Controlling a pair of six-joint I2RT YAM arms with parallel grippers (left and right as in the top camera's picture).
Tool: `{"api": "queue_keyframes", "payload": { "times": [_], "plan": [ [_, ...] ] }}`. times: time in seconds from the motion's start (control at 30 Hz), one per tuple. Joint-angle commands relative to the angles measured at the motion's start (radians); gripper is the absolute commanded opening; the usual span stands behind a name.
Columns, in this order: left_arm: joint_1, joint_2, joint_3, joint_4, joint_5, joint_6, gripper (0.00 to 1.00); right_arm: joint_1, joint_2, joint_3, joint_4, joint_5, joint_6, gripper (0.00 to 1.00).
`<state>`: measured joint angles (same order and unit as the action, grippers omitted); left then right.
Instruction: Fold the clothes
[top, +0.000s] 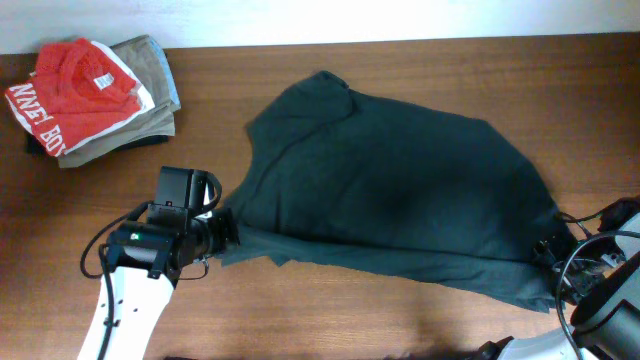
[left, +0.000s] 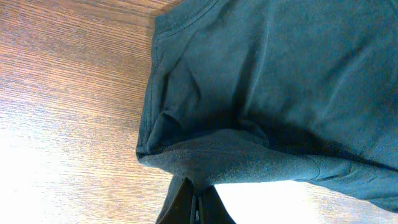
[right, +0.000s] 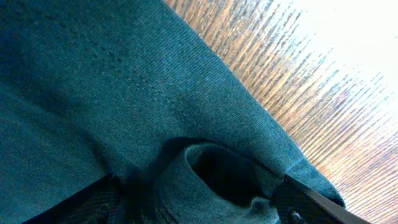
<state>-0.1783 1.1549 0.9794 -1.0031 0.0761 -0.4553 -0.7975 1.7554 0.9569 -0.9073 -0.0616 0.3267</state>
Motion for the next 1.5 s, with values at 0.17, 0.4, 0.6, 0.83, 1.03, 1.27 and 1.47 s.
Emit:
{"api": "queue_keyframes", "payload": {
  "times": [0.17,0.4,0.6,0.83,1.03,1.27,1.47],
  "plan": [
    [-0.002,0.003,0.015,-0.002,-0.014,0.016,0.01,0.005,-0.090,-0.008,-0.012,-0.006,0.003,0.80],
    [-0.002,0.003,0.015,-0.003,-0.014,0.016,0.01,0.005,-0.105,-0.008,-0.023,-0.005,-0.003,0.70],
    [-0.002,0.003,0.015,-0.017,-0.014,0.016,0.01,0.005,-0.104,-0.039,0.030,0.074,-0.005,0.70],
    [-0.002,0.003,0.015,-0.020,-0.014,0.016,0.01,0.005,-0.103,-0.066,0.047,0.068,-0.005,0.65],
    [-0.002,0.003,0.015,-0.020,-0.014,0.016,0.01,0.005,-0.105,-0.038,0.005,0.043,0.008,0.47],
    [-0.002,0.003,0.015,-0.019,-0.014,0.016,0.01,0.005,-0.107,-0.018,-0.029,0.043,0.029,0.31],
    [-0.002,0.003,0.015,-0.019,-0.021,0.016,0.01,0.005,-0.109,-0.008,-0.063,0.043,0.046,0.17]
  ]
}}
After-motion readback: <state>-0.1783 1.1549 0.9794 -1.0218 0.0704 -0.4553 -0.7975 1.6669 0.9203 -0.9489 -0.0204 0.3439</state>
